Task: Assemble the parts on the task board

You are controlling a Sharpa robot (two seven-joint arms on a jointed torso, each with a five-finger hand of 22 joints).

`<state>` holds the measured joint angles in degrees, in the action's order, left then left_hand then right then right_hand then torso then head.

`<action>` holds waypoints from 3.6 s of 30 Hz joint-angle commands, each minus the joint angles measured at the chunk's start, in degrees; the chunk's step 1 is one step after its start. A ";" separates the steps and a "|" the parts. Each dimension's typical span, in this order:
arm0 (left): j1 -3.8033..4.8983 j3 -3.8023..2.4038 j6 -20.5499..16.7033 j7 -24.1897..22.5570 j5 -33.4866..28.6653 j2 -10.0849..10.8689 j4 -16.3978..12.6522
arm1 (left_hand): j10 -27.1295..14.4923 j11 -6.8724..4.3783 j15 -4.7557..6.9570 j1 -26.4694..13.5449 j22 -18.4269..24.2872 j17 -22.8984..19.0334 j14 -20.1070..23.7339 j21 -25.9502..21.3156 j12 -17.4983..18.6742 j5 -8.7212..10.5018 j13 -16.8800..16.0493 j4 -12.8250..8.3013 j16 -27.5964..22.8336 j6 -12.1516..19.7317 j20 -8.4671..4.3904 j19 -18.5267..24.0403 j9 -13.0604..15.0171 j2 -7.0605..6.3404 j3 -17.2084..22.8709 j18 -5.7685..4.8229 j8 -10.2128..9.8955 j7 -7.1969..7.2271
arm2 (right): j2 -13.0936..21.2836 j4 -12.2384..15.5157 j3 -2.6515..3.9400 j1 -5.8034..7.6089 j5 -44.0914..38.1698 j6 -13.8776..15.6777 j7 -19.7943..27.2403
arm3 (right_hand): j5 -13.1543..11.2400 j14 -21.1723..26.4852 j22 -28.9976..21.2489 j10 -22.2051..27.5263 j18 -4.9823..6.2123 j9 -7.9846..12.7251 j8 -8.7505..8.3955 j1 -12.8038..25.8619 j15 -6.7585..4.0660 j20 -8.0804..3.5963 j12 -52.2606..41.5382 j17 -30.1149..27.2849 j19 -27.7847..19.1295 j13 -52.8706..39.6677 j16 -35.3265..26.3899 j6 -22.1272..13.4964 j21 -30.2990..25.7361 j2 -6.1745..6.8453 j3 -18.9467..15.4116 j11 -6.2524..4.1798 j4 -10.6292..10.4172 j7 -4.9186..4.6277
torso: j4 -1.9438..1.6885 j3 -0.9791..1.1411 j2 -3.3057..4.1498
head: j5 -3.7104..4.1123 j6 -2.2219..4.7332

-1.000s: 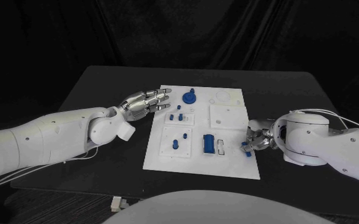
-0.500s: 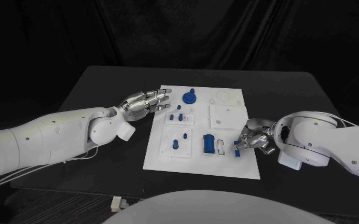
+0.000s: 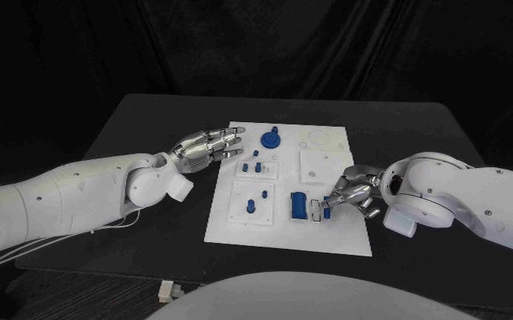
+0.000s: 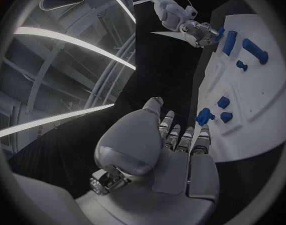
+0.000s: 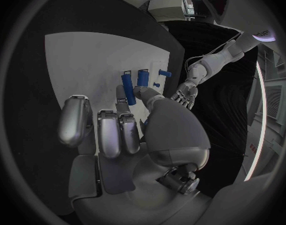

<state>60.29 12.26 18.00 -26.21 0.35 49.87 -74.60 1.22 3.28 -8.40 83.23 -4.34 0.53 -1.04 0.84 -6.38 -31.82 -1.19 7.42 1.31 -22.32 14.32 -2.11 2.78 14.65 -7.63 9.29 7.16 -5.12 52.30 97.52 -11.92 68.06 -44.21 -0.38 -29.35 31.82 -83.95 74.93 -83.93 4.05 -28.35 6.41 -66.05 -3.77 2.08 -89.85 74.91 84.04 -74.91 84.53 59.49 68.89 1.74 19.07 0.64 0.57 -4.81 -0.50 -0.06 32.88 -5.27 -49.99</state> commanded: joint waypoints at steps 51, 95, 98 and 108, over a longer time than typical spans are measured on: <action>-0.14 -0.05 1.07 -0.39 -0.22 -0.30 0.02 | 0.14 0.55 -0.16 0.19 0.07 0.07 -0.01 0.31 -0.25 -0.29 -0.05 -0.07 0.32 0.24 0.46 -0.12 0.04 0.48 0.58 0.93 0.27 -0.35 | -4.49 -4.10 0.01 -1.35 2.17 -1.73 -1.99 | -8.35 -3.37 8.54 -6.07 0.77 -0.76 3.67 4.76 -0.54 -0.16 -0.15 0.10 -0.85 -15.09 -0.55 -2.09 -2.22 -2.18 0.69 -1.10 2.32 0.73 | -0.01 -0.01 -0.02 | -0.19 -0.01; -0.26 -0.05 1.33 -0.11 -0.22 -0.19 0.13 | 0.14 0.55 -0.16 0.19 0.07 0.07 -0.01 0.31 -0.25 -0.29 -0.05 -0.07 0.32 0.24 0.46 -0.12 0.04 0.48 0.58 0.93 0.27 -0.35 | -3.22 -2.69 0.02 -1.30 0.00 1.18 -0.72 | -26.92 -3.48 8.66 -6.07 0.74 1.09 6.39 11.49 -0.57 -0.14 -0.15 0.38 -0.55 -15.09 -0.38 -2.27 -2.39 -1.41 -12.58 -1.18 -9.27 0.91 | 0.01 0.00 -0.01 | -0.79 -0.01; -0.26 -0.05 1.26 -0.14 -0.22 -0.11 0.12 | 0.14 0.57 -0.18 0.15 0.07 0.07 -0.01 0.31 -0.30 -0.28 -0.05 -0.13 0.35 0.13 0.48 -0.13 0.06 0.47 0.73 0.93 0.37 -0.39 | -1.87 -1.30 0.03 -0.83 -0.61 3.87 0.83 | -25.60 -3.55 8.76 -6.07 0.68 0.97 7.07 12.79 -0.71 -0.27 -0.15 0.70 -0.41 -15.09 -0.24 -2.00 -2.05 -2.83 -13.38 -1.35 -11.48 1.10 | 0.00 0.01 -0.01 | -0.85 -0.01; -0.28 -0.05 1.11 -0.18 -0.22 0.00 0.09 | 0.15 0.57 -0.18 0.14 0.04 0.08 -0.03 0.32 -0.33 -0.28 -0.06 -0.14 0.37 0.10 0.48 -0.15 0.07 0.46 0.75 0.93 0.39 -0.40 | 1.19 2.06 0.02 0.97 -2.73 4.51 2.45 | -21.43 -3.93 9.37 -6.07 0.28 -13.61 23.06 7.09 -2.74 -2.10 -0.15 2.92 0.34 -15.09 0.80 -2.99 0.30 -3.40 -15.35 -3.85 -10.87 3.72 | -0.01 0.00 -0.03 | -0.55 -0.01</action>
<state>60.12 12.26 18.55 -25.82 0.35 49.88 -74.42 1.43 3.48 -8.40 83.23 -4.34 0.56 -1.04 0.84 -6.37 -31.79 -1.16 7.35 1.31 -22.11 14.53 -2.31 2.78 14.65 -7.24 9.29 7.15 -5.33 53.37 99.19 -11.88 68.97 -44.87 2.92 -28.25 10.43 -83.98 74.95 -83.98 4.01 -40.05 27.65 -58.58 -6.31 0.23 -89.85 74.91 84.03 -74.92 85.08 57.53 69.01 -1.69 3.95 -2.93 -10.49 -1.11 -0.50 -0.05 32.88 -5.80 -49.99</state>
